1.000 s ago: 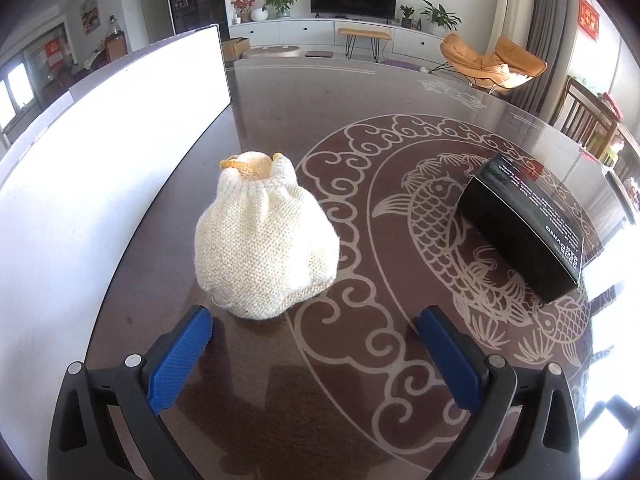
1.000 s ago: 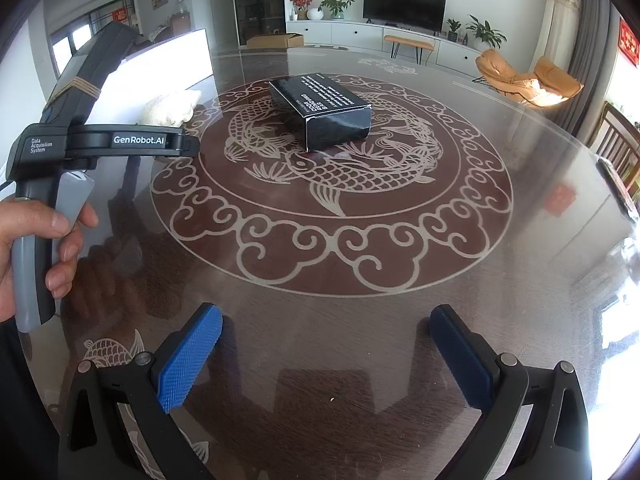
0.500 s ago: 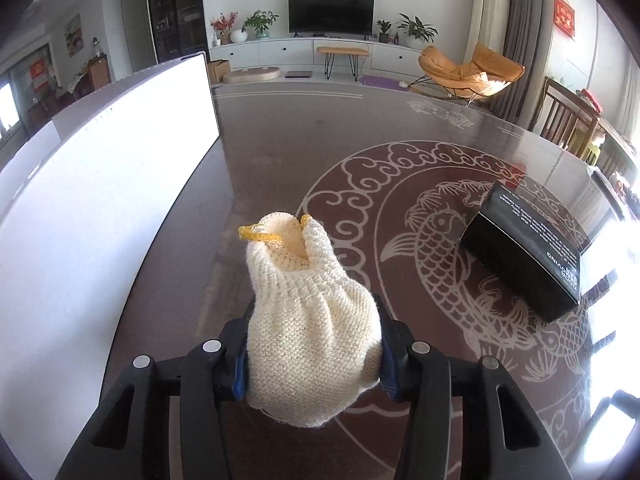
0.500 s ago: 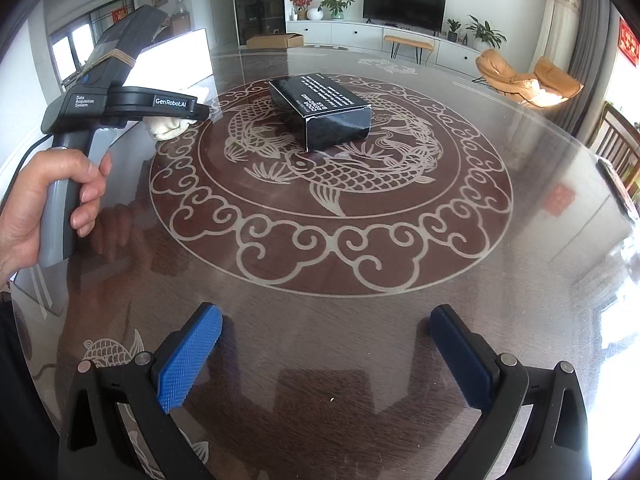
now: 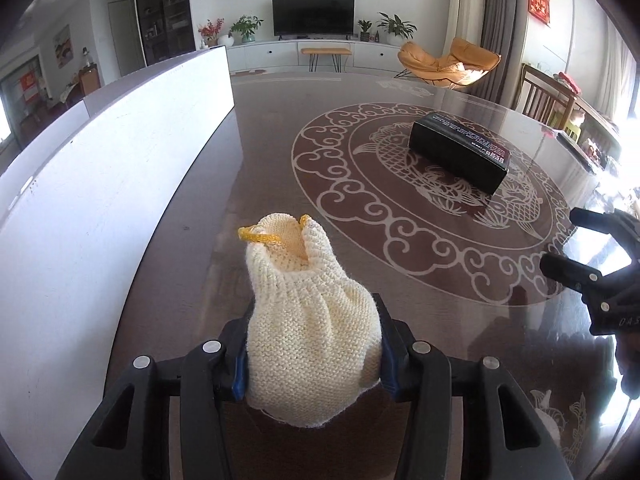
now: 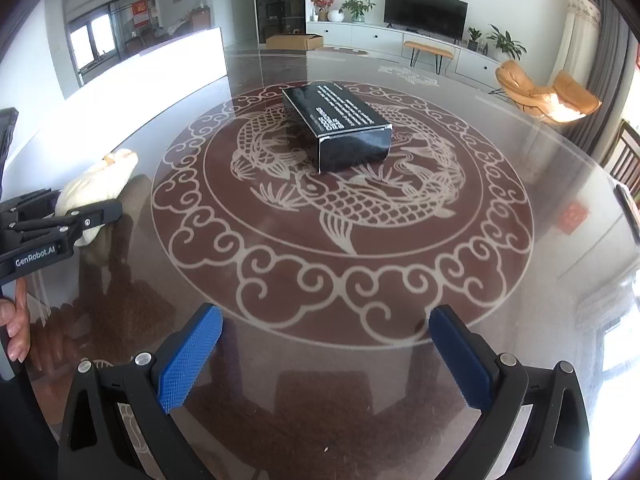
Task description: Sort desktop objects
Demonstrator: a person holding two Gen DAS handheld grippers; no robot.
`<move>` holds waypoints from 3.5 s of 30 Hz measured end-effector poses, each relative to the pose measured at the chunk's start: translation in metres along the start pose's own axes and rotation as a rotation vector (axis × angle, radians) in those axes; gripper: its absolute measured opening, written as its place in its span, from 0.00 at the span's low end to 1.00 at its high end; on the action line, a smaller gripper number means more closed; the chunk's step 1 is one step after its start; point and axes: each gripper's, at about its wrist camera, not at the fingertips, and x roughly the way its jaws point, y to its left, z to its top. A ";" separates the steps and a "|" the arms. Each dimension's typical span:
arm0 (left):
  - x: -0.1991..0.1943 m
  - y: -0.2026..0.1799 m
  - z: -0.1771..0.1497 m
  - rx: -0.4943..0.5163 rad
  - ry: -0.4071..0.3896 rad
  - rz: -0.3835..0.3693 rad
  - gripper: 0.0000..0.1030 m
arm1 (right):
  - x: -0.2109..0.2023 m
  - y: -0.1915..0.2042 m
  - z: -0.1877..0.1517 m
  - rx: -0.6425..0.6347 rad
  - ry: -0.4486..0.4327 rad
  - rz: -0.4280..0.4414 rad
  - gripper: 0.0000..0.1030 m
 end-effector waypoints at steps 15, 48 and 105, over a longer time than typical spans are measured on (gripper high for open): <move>-0.003 0.003 -0.004 -0.003 0.000 -0.004 0.48 | 0.108 0.013 0.123 -0.149 0.143 0.020 1.00; 0.002 0.003 -0.003 -0.041 -0.003 -0.012 0.44 | 0.004 0.062 0.015 -0.122 0.233 0.108 0.67; -0.182 0.251 -0.008 -0.581 -0.118 0.473 0.98 | -0.029 0.318 0.185 -0.353 0.141 0.412 0.91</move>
